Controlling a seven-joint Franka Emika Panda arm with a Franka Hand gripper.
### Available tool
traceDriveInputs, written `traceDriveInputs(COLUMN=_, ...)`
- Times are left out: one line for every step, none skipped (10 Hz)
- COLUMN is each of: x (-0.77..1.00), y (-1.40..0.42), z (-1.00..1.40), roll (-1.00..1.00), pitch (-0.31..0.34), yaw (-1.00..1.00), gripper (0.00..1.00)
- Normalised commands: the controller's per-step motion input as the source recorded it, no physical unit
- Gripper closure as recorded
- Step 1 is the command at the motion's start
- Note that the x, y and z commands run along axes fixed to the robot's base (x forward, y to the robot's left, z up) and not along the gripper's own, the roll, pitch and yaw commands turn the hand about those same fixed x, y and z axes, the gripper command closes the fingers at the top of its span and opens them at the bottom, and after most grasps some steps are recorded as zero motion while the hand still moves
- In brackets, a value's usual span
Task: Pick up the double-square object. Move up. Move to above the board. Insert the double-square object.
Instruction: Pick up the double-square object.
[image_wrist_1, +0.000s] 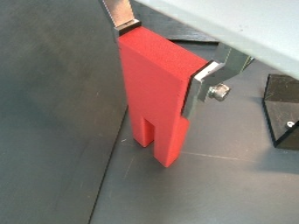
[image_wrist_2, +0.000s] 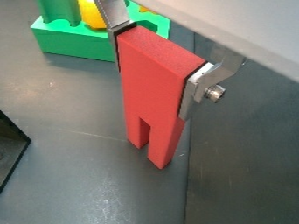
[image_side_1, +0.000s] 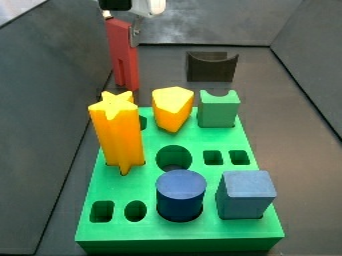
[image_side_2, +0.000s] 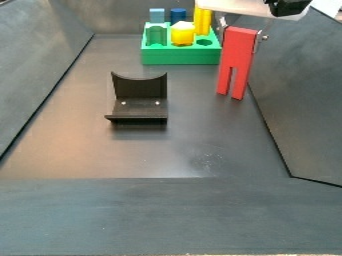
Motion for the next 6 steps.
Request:
traceDriveInputs(x=0.00, y=0.00, z=0.00, roll=0.00, pitch=0.000, yaw=0.00, gripper=1.00)
traceDriveInputs(x=0.00, y=0.00, z=0.00, roll=0.00, pitch=0.000, yaw=0.00, gripper=1.00)
traceDriveInputs(x=0.00, y=0.00, z=0.00, roll=0.00, pitch=0.000, yaw=0.00, gripper=1.00)
traceDriveInputs(x=0.00, y=0.00, z=0.00, roll=0.00, pitch=0.000, yaw=0.00, gripper=1.00)
traceDriveInputs(x=0.00, y=0.00, z=0.00, roll=0.00, pitch=0.000, yaw=0.00, gripper=1.00)
traceDriveInputs(x=0.00, y=0.00, z=0.00, roll=0.00, pitch=0.000, yaw=0.00, gripper=1.00)
